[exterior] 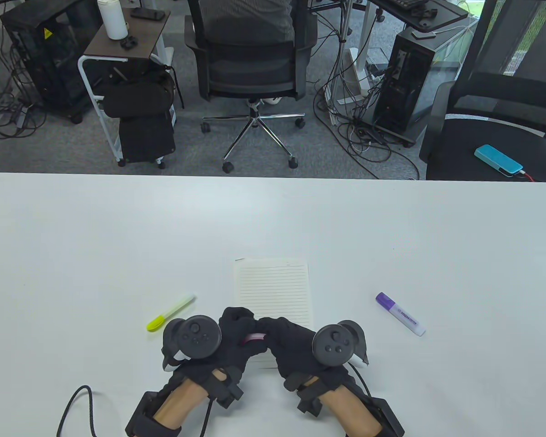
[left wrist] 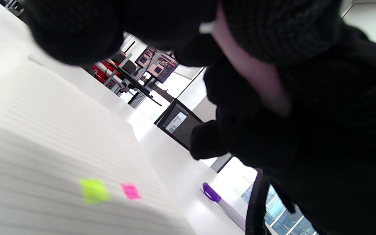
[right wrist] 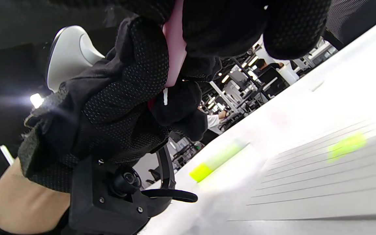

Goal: Apply highlighter ink on paper

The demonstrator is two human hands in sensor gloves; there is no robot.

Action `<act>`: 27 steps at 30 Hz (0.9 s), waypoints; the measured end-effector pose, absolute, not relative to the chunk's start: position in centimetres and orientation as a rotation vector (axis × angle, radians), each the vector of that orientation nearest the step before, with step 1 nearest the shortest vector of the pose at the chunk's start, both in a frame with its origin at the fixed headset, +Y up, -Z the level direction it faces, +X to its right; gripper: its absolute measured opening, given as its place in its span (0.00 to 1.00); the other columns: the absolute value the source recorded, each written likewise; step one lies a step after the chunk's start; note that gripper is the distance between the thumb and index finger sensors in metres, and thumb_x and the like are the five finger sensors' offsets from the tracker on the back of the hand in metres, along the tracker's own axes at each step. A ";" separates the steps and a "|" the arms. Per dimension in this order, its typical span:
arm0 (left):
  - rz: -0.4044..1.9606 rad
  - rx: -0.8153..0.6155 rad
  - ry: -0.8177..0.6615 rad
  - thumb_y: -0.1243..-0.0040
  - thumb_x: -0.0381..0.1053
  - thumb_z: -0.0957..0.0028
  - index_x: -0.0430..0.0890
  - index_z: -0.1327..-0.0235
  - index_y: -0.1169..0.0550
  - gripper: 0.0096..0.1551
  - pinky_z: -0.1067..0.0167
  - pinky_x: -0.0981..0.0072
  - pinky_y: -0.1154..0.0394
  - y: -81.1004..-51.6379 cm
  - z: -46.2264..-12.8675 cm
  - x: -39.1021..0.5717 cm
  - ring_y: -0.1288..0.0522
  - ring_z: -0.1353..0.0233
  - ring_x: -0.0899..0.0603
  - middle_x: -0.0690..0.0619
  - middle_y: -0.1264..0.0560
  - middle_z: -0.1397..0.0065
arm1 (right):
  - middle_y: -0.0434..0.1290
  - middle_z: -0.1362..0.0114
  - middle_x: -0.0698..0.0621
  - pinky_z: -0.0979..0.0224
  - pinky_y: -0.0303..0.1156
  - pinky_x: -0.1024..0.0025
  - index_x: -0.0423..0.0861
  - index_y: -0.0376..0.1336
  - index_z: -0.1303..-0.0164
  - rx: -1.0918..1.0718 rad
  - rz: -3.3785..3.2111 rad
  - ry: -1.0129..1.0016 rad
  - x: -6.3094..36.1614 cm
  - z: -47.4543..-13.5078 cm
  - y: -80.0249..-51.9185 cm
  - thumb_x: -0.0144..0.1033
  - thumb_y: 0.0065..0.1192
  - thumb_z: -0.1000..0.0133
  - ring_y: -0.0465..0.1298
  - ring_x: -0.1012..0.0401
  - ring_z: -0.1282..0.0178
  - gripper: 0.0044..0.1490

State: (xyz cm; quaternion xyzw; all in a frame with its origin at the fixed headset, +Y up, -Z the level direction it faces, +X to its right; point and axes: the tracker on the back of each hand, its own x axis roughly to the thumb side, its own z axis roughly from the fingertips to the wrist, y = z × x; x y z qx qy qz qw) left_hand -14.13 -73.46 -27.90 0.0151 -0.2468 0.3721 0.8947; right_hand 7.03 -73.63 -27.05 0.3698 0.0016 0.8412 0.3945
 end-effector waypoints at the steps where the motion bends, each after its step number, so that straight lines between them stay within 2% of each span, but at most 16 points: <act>1: 0.780 0.010 -0.512 0.38 0.61 0.63 0.43 0.54 0.20 0.30 0.62 0.61 0.13 -73.7 -27.9 -14.1 0.19 0.64 0.60 0.48 0.32 0.35 | 0.70 0.36 0.40 0.35 0.71 0.42 0.41 0.54 0.23 0.950 2.164 0.009 7.0 -26.9 -73.5 0.35 0.48 0.33 0.75 0.50 0.57 0.28; 4: 0.806 -0.018 -0.526 0.39 0.61 0.63 0.43 0.55 0.21 0.30 0.63 0.62 0.13 -74.4 -28.1 -13.9 0.19 0.65 0.60 0.48 0.32 0.36 | 0.70 0.37 0.40 0.35 0.72 0.43 0.40 0.54 0.23 0.977 2.210 0.003 7.0 -27.0 -73.5 0.35 0.48 0.34 0.76 0.51 0.58 0.29; 15: 0.623 0.194 -0.529 0.43 0.62 0.63 0.44 0.55 0.22 0.30 0.62 0.66 0.12 -73.3 -26.6 -12.9 0.20 0.63 0.62 0.50 0.33 0.36 | 0.70 0.38 0.38 0.40 0.74 0.45 0.39 0.55 0.24 1.018 2.128 -0.063 7.4 -27.1 -73.3 0.34 0.49 0.35 0.75 0.52 0.63 0.29; 17: 0.638 0.184 -0.538 0.43 0.62 0.62 0.43 0.54 0.22 0.30 0.59 0.63 0.13 -73.0 -26.6 -12.9 0.20 0.61 0.61 0.49 0.33 0.36 | 0.70 0.38 0.39 0.39 0.74 0.45 0.40 0.55 0.24 1.009 2.134 -0.071 7.6 -27.1 -72.9 0.34 0.49 0.35 0.75 0.52 0.63 0.29; 19: 0.648 0.191 -0.570 0.42 0.62 0.61 0.42 0.53 0.21 0.31 0.53 0.56 0.15 -72.3 -26.8 -13.2 0.20 0.57 0.58 0.48 0.32 0.35 | 0.70 0.37 0.38 0.38 0.74 0.45 0.40 0.55 0.24 1.000 2.110 -0.064 7.5 -27.0 -72.6 0.34 0.49 0.34 0.75 0.51 0.62 0.28; 21: 0.621 0.179 -0.555 0.40 0.62 0.60 0.43 0.52 0.20 0.31 0.46 0.48 0.19 -71.8 -26.8 -13.7 0.19 0.51 0.53 0.49 0.31 0.34 | 0.70 0.36 0.39 0.36 0.72 0.43 0.41 0.54 0.23 0.980 2.137 -0.067 7.3 -27.0 -72.4 0.35 0.49 0.33 0.76 0.50 0.59 0.28; 23: 0.582 0.199 -0.537 0.36 0.64 0.60 0.46 0.51 0.17 0.31 0.42 0.42 0.22 -71.5 -26.9 -14.3 0.18 0.50 0.50 0.50 0.29 0.35 | 0.69 0.32 0.40 0.32 0.69 0.41 0.45 0.53 0.22 0.922 2.145 -0.014 7.3 -27.0 -72.6 0.38 0.49 0.31 0.76 0.48 0.53 0.28; 26: 0.520 0.204 -0.435 0.34 0.63 0.60 0.50 0.49 0.17 0.30 0.39 0.37 0.25 -71.2 -27.3 -15.5 0.17 0.51 0.50 0.53 0.25 0.38 | 0.60 0.21 0.35 0.29 0.62 0.33 0.45 0.47 0.16 0.840 2.142 0.042 8.0 -27.6 -73.1 0.47 0.48 0.30 0.70 0.38 0.33 0.36; 27: 0.508 0.195 -0.395 0.34 0.63 0.60 0.49 0.48 0.17 0.30 0.39 0.36 0.26 -71.2 -27.5 -15.9 0.17 0.51 0.49 0.53 0.25 0.38 | 0.58 0.19 0.35 0.28 0.61 0.32 0.45 0.46 0.15 0.826 2.137 0.046 8.4 -27.8 -73.2 0.49 0.48 0.30 0.67 0.37 0.30 0.37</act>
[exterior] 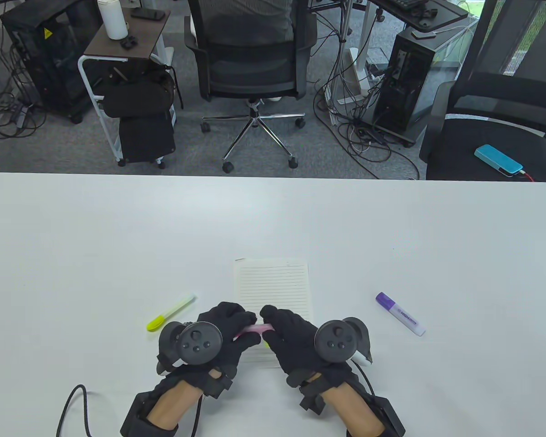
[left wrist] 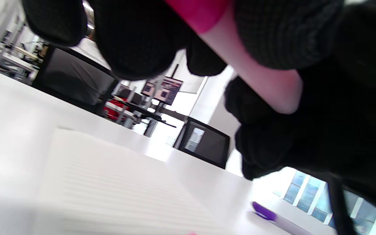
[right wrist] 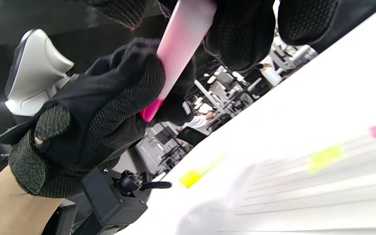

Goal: Apply highlighter ink on paper

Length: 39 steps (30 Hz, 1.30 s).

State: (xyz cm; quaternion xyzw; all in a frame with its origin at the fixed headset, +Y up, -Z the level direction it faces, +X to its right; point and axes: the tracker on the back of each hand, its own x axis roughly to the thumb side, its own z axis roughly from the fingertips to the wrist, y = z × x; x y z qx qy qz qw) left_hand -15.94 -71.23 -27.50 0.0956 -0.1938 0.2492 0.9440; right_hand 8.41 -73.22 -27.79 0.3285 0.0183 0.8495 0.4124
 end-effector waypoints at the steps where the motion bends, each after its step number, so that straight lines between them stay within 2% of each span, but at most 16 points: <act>1: 0.482 0.176 -0.329 0.34 0.62 0.59 0.50 0.47 0.17 0.30 0.38 0.35 0.26 -71.3 -27.8 -16.5 0.17 0.50 0.49 0.53 0.24 0.38 | 0.56 0.17 0.34 0.27 0.60 0.31 0.45 0.46 0.15 0.805 2.129 0.033 9.0 -28.1 -73.4 0.49 0.48 0.30 0.66 0.35 0.28 0.37; 7: 0.312 0.088 0.026 0.34 0.59 0.58 0.50 0.43 0.19 0.29 0.38 0.35 0.27 -72.5 -29.1 -19.8 0.14 0.49 0.47 0.53 0.20 0.40 | 0.52 0.14 0.34 0.26 0.57 0.29 0.46 0.44 0.14 0.732 2.016 0.052 11.2 -29.3 -73.7 0.51 0.48 0.30 0.61 0.33 0.22 0.39; 12: 0.197 -0.034 0.176 0.34 0.57 0.57 0.48 0.41 0.21 0.30 0.35 0.35 0.30 -73.8 -29.8 -21.0 0.17 0.41 0.42 0.51 0.24 0.35 | 0.51 0.13 0.36 0.25 0.56 0.29 0.48 0.44 0.14 0.778 2.011 0.051 10.9 -29.1 -73.7 0.53 0.46 0.30 0.59 0.34 0.20 0.39; 18: 0.069 -0.121 0.234 0.34 0.57 0.57 0.47 0.42 0.20 0.30 0.32 0.34 0.35 -74.8 -30.2 -20.9 0.24 0.33 0.38 0.47 0.31 0.27 | 0.51 0.13 0.36 0.24 0.55 0.29 0.48 0.44 0.14 0.801 2.035 0.090 10.5 -29.1 -74.2 0.53 0.46 0.30 0.57 0.33 0.19 0.39; 28: 0.052 -0.145 0.248 0.34 0.58 0.57 0.47 0.42 0.20 0.31 0.31 0.33 0.36 -74.7 -30.1 -20.8 0.26 0.30 0.36 0.46 0.32 0.25 | 0.52 0.13 0.36 0.25 0.55 0.29 0.47 0.44 0.14 0.826 2.057 0.105 10.1 -29.0 -74.4 0.53 0.46 0.30 0.58 0.34 0.19 0.39; 35: 0.065 -0.099 0.233 0.34 0.58 0.57 0.47 0.36 0.24 0.35 0.31 0.33 0.36 -74.3 -30.0 -20.6 0.26 0.30 0.36 0.45 0.33 0.25 | 0.49 0.13 0.35 0.25 0.55 0.29 0.47 0.42 0.13 0.806 2.063 0.096 10.4 -29.1 -74.2 0.54 0.45 0.30 0.57 0.33 0.19 0.40; 39: 0.165 0.016 0.154 0.37 0.61 0.56 0.47 0.33 0.26 0.37 0.31 0.33 0.36 -73.6 -29.6 -20.3 0.26 0.30 0.36 0.45 0.33 0.24 | 0.49 0.13 0.34 0.25 0.54 0.28 0.47 0.42 0.13 0.768 2.086 0.070 11.4 -29.5 -73.8 0.53 0.45 0.30 0.57 0.33 0.19 0.40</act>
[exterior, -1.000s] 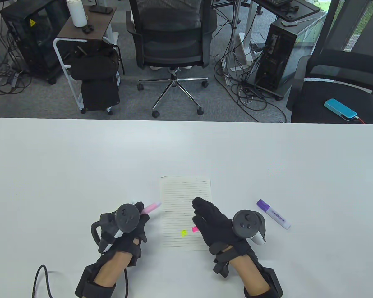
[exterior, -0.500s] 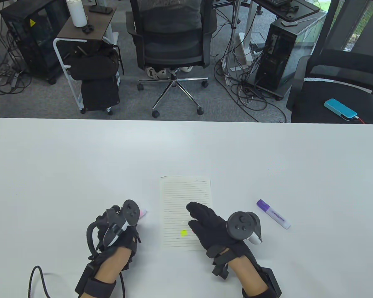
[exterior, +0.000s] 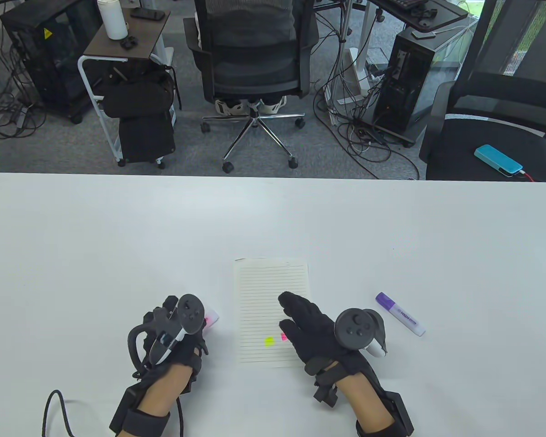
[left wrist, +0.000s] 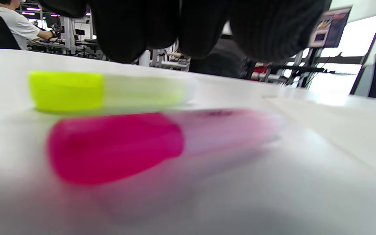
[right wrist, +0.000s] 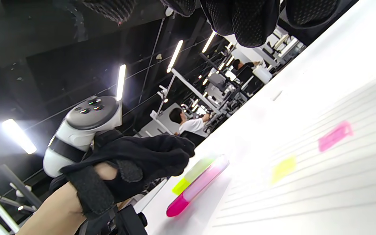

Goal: Apply highlighter ink on paper

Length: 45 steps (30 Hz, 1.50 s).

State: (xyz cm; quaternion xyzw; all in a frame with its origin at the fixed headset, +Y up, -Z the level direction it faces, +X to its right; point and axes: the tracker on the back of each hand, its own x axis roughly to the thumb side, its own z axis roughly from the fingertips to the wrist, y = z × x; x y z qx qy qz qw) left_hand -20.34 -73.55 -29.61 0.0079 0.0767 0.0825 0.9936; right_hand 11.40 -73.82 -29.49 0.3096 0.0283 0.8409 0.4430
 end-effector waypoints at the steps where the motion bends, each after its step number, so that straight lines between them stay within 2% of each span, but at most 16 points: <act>1: 0.195 0.043 0.128 0.38 0.62 0.56 0.47 0.33 0.27 0.38 0.31 0.32 0.36 -73.3 -29.5 -20.3 0.26 0.29 0.36 0.45 0.33 0.24 | 0.49 0.13 0.34 0.25 0.54 0.28 0.47 0.42 0.13 0.755 2.094 0.063 11.7 -29.6 -73.7 0.53 0.46 0.30 0.57 0.33 0.19 0.40; 7: 0.414 0.226 -0.065 0.42 0.64 0.54 0.48 0.31 0.30 0.39 0.31 0.33 0.36 -72.0 -28.7 -19.5 0.27 0.28 0.37 0.46 0.35 0.23 | 0.49 0.13 0.34 0.25 0.53 0.28 0.46 0.43 0.13 0.591 2.166 -0.020 15.1 -30.5 -73.0 0.53 0.46 0.30 0.56 0.32 0.19 0.40; 11: 0.518 0.248 -0.165 0.43 0.65 0.54 0.49 0.30 0.31 0.39 0.31 0.32 0.36 -71.7 -28.5 -19.0 0.28 0.27 0.37 0.47 0.35 0.23 | 0.51 0.14 0.34 0.25 0.53 0.28 0.46 0.45 0.14 0.466 2.198 -0.178 18.2 -30.8 -72.0 0.52 0.47 0.30 0.57 0.33 0.20 0.39; 14: 0.570 0.257 -0.227 0.44 0.65 0.53 0.49 0.29 0.32 0.40 0.31 0.32 0.37 -71.6 -28.4 -18.7 0.29 0.26 0.37 0.46 0.36 0.22 | 0.51 0.14 0.34 0.26 0.53 0.27 0.46 0.46 0.14 0.331 2.267 -0.224 20.3 -31.0 -71.5 0.50 0.49 0.30 0.57 0.32 0.20 0.38; 23: 0.714 0.228 -0.359 0.45 0.65 0.53 0.49 0.29 0.32 0.40 0.31 0.31 0.38 -71.8 -28.4 -17.9 0.31 0.26 0.35 0.46 0.37 0.21 | 0.38 0.13 0.30 0.26 0.42 0.23 0.44 0.36 0.13 -0.155 2.311 0.003 26.0 -31.8 -74.0 0.46 0.53 0.30 0.44 0.28 0.18 0.45; 26: 0.730 0.227 -0.398 0.45 0.65 0.53 0.49 0.28 0.33 0.40 0.31 0.31 0.38 -71.9 -28.4 -17.7 0.31 0.26 0.36 0.46 0.38 0.21 | 0.36 0.12 0.32 0.27 0.39 0.23 0.44 0.34 0.13 -0.338 2.367 0.239 27.1 -31.9 -75.1 0.43 0.55 0.30 0.38 0.27 0.17 0.47; 29: 0.763 0.222 -0.422 0.45 0.65 0.53 0.50 0.28 0.33 0.40 0.31 0.31 0.38 -72.0 -28.3 -17.5 0.31 0.25 0.35 0.46 0.38 0.21 | 0.36 0.11 0.33 0.27 0.37 0.23 0.44 0.35 0.13 -0.495 2.436 0.393 27.7 -32.1 -76.1 0.40 0.57 0.31 0.36 0.27 0.18 0.48; 31: 0.776 0.215 -0.422 0.45 0.65 0.53 0.49 0.28 0.33 0.40 0.31 0.30 0.38 -72.0 -28.3 -17.5 0.31 0.25 0.35 0.46 0.38 0.21 | 0.38 0.12 0.30 0.27 0.38 0.24 0.42 0.39 0.13 -0.571 2.479 0.445 27.8 -32.2 -76.6 0.37 0.58 0.32 0.36 0.29 0.17 0.45; 35: 0.773 0.210 -0.428 0.45 0.65 0.53 0.49 0.28 0.33 0.40 0.31 0.30 0.38 -72.0 -28.3 -17.5 0.31 0.26 0.35 0.46 0.38 0.21 | 0.40 0.14 0.30 0.25 0.42 0.25 0.39 0.54 0.20 -0.601 2.587 0.454 27.5 -32.5 -76.7 0.34 0.63 0.34 0.39 0.30 0.17 0.34; 39: 0.767 0.207 -0.433 0.45 0.65 0.53 0.49 0.29 0.33 0.40 0.31 0.30 0.38 -72.0 -28.3 -17.4 0.31 0.26 0.35 0.45 0.38 0.21 | 0.37 0.15 0.30 0.25 0.41 0.26 0.38 0.56 0.26 -0.577 2.628 0.521 26.9 -32.8 -77.0 0.34 0.64 0.35 0.36 0.29 0.19 0.31; 41: 0.762 0.206 -0.435 0.46 0.65 0.52 0.48 0.29 0.32 0.40 0.31 0.30 0.38 -72.1 -28.3 -17.4 0.31 0.26 0.35 0.45 0.38 0.21 | 0.39 0.15 0.30 0.25 0.42 0.27 0.38 0.57 0.26 -0.543 2.653 0.508 26.8 -32.8 -76.9 0.35 0.64 0.35 0.38 0.29 0.19 0.31; 45: 0.758 0.206 -0.437 0.46 0.65 0.52 0.48 0.29 0.32 0.39 0.31 0.30 0.38 -72.1 -28.3 -17.4 0.31 0.25 0.35 0.45 0.38 0.21 | 0.46 0.16 0.29 0.25 0.47 0.26 0.39 0.53 0.25 -0.429 2.587 0.337 26.1 -32.5 -75.9 0.35 0.61 0.34 0.46 0.28 0.19 0.31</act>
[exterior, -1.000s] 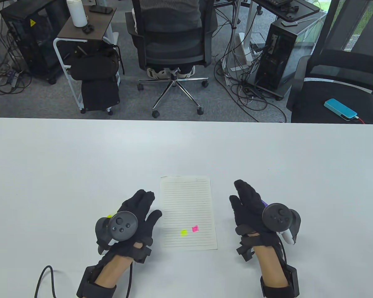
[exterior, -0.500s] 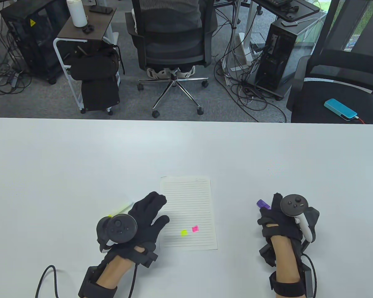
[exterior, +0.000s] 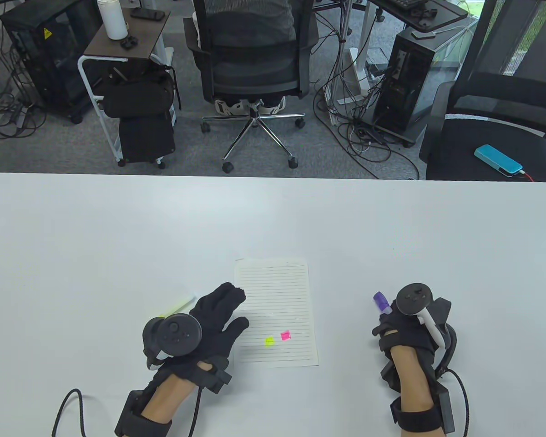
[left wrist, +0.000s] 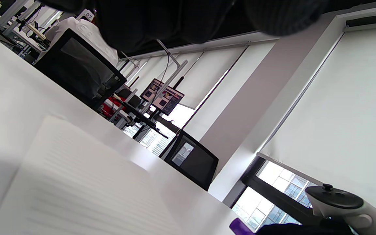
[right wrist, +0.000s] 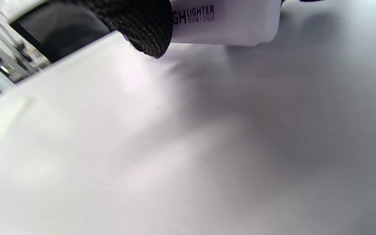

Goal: Apply highlighter ink on paper

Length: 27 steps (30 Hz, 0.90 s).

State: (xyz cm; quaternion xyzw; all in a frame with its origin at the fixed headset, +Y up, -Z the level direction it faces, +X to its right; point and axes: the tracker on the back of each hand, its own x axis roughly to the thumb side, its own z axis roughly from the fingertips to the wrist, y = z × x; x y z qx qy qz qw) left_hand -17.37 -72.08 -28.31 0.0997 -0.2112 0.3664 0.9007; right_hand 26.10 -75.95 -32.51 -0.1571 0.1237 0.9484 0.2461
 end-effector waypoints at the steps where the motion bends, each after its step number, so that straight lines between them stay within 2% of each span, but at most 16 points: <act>1: 0.755 0.206 -0.437 0.46 0.65 0.52 0.48 0.29 0.33 0.40 0.31 0.30 0.38 -72.1 -28.3 -17.4 0.31 0.25 0.35 0.45 0.38 0.21 | 0.49 0.17 0.29 0.26 0.49 0.26 0.40 0.53 0.24 -0.384 2.568 0.291 25.8 -32.4 -75.6 0.36 0.60 0.34 0.50 0.28 0.20 0.31; 3: 0.751 0.208 -0.439 0.46 0.65 0.52 0.48 0.29 0.33 0.40 0.31 0.30 0.38 -72.1 -28.3 -17.4 0.31 0.25 0.35 0.45 0.38 0.21 | 0.56 0.19 0.30 0.27 0.58 0.30 0.42 0.52 0.24 -0.277 2.520 0.207 24.8 -32.2 -74.6 0.36 0.60 0.33 0.63 0.32 0.25 0.31; 5: 0.747 0.207 -0.441 0.46 0.65 0.52 0.48 0.29 0.33 0.40 0.31 0.30 0.38 -72.1 -28.3 -17.3 0.31 0.25 0.35 0.45 0.38 0.21 | 0.67 0.26 0.35 0.31 0.68 0.39 0.43 0.54 0.23 -0.130 2.469 0.162 23.6 -32.0 -73.8 0.38 0.60 0.33 0.76 0.43 0.38 0.31; 9: 0.736 0.206 -0.448 0.45 0.65 0.52 0.48 0.29 0.33 0.40 0.31 0.30 0.38 -72.1 -28.3 -17.1 0.31 0.25 0.35 0.46 0.38 0.21 | 0.73 0.34 0.40 0.39 0.73 0.45 0.45 0.57 0.21 0.170 2.402 0.168 20.7 -31.9 -73.3 0.39 0.60 0.33 0.80 0.48 0.49 0.31; 12: 0.710 0.194 -0.461 0.45 0.65 0.52 0.49 0.29 0.33 0.40 0.31 0.30 0.39 -72.3 -28.3 -16.8 0.32 0.25 0.35 0.45 0.38 0.21 | 0.74 0.34 0.40 0.38 0.73 0.44 0.45 0.60 0.21 0.356 2.417 0.144 17.6 -31.5 -72.9 0.38 0.63 0.33 0.80 0.47 0.49 0.30; 16: 0.633 0.164 -0.491 0.44 0.64 0.53 0.49 0.28 0.34 0.40 0.30 0.29 0.40 -72.7 -28.1 -15.9 0.33 0.24 0.35 0.46 0.39 0.21 | 0.70 0.27 0.39 0.34 0.70 0.42 0.45 0.57 0.18 0.641 2.389 0.264 13.1 -30.3 -73.1 0.32 0.62 0.35 0.77 0.44 0.40 0.33; 20: 0.577 0.070 -0.530 0.41 0.64 0.53 0.49 0.27 0.34 0.41 0.30 0.28 0.42 -73.6 -28.0 -14.5 0.35 0.23 0.33 0.47 0.38 0.21 | 0.69 0.25 0.39 0.33 0.70 0.43 0.44 0.56 0.18 0.911 2.365 0.284 9.2 -28.7 -73.1 0.30 0.63 0.35 0.76 0.43 0.37 0.34; 22: 0.522 -0.008 -0.540 0.39 0.63 0.55 0.48 0.33 0.29 0.38 0.31 0.29 0.39 -74.1 -28.0 -13.8 0.29 0.27 0.35 0.48 0.31 0.25 | 0.69 0.26 0.38 0.34 0.70 0.43 0.43 0.56 0.18 0.993 2.340 0.241 7.9 -27.9 -72.9 0.29 0.63 0.36 0.77 0.43 0.38 0.34; 25: 0.475 0.001 -0.524 0.35 0.65 0.60 0.48 0.44 0.21 0.34 0.35 0.33 0.31 -74.0 -28.1 -14.1 0.18 0.39 0.42 0.50 0.20 0.37 | 0.70 0.26 0.39 0.34 0.70 0.44 0.45 0.56 0.18 0.998 2.404 0.233 7.8 -27.8 -72.9 0.30 0.64 0.35 0.77 0.43 0.38 0.34; 27: 0.491 0.021 -0.525 0.35 0.66 0.61 0.49 0.47 0.19 0.33 0.36 0.34 0.29 -73.5 -28.2 -14.4 0.17 0.42 0.44 0.52 0.18 0.40 | 0.69 0.25 0.38 0.35 0.71 0.44 0.44 0.56 0.18 0.945 2.322 0.270 8.3 -28.3 -73.2 0.33 0.63 0.34 0.76 0.42 0.38 0.34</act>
